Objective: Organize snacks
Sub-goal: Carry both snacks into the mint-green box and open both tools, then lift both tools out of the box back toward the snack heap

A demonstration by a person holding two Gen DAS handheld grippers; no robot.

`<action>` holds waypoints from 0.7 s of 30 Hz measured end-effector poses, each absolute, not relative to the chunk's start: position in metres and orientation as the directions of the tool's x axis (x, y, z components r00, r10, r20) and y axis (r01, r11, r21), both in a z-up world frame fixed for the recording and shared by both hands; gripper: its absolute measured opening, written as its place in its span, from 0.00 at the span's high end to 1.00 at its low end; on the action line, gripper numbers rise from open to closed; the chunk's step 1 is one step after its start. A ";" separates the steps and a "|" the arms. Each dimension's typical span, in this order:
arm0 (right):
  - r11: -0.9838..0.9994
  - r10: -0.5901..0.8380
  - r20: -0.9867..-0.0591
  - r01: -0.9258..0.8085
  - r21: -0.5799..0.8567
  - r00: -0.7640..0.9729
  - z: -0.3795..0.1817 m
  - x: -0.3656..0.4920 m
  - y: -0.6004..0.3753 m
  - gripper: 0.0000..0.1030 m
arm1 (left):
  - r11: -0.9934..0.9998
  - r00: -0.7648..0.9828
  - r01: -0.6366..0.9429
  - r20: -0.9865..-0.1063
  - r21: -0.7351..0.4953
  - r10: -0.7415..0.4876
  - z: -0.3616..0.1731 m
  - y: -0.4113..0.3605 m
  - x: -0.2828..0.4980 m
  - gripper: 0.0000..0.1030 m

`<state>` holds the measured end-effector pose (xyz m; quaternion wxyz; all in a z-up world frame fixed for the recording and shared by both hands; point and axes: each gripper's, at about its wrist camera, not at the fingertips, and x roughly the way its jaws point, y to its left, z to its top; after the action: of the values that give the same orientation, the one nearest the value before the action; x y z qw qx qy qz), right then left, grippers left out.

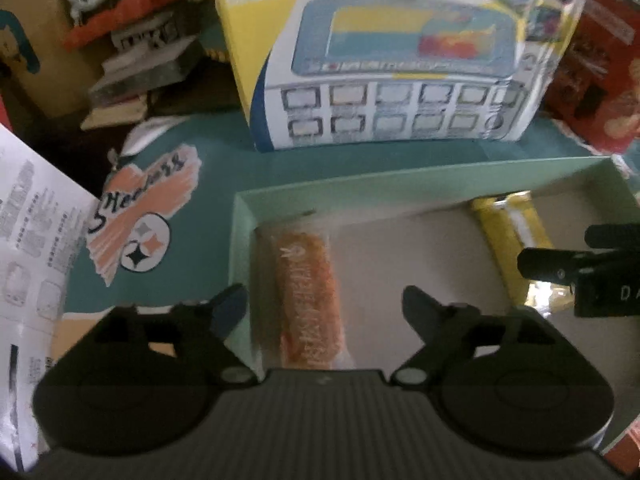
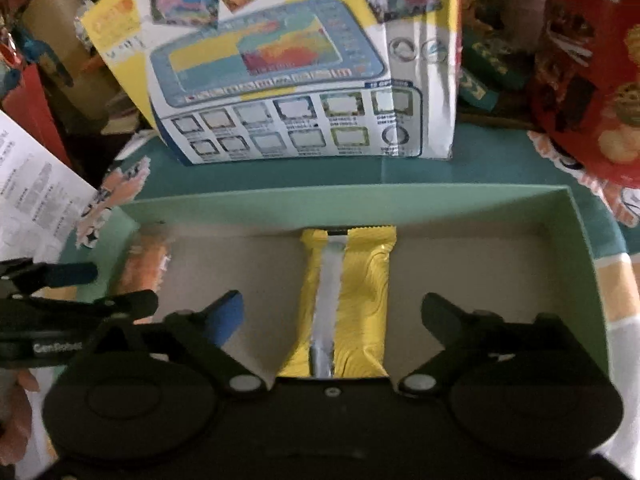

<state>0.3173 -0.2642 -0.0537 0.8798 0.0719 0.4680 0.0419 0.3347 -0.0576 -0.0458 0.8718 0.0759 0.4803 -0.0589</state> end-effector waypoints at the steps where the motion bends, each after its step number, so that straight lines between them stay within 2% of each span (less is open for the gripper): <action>1: 0.986 0.141 -0.813 -0.007 0.166 0.565 -0.050 0.311 -0.265 0.00 | 0.981 0.535 0.175 -0.844 0.079 -0.027 -0.042 -0.059 0.330 0.08; 7: 0.984 0.142 -0.791 0.004 0.180 0.595 -0.018 0.266 -0.265 0.00 | 0.980 0.553 0.190 -0.831 0.067 -0.050 -0.016 -0.054 0.289 0.00; 13: 0.984 0.154 -0.777 -0.021 0.178 0.611 0.005 0.203 -0.252 0.00 | 0.978 0.529 0.206 -0.845 0.033 -0.083 -0.006 -0.039 0.227 0.00; 21: 0.982 0.181 -0.789 -0.059 0.182 0.587 0.004 0.126 -0.225 0.00 | 0.967 0.468 0.255 -0.877 0.011 -0.113 -0.026 -0.024 0.144 0.00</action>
<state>0.1264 -0.2252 0.0039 0.8882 0.0680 0.4494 0.0677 0.1443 -0.0238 -0.0265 0.8538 0.0701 0.5046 -0.1078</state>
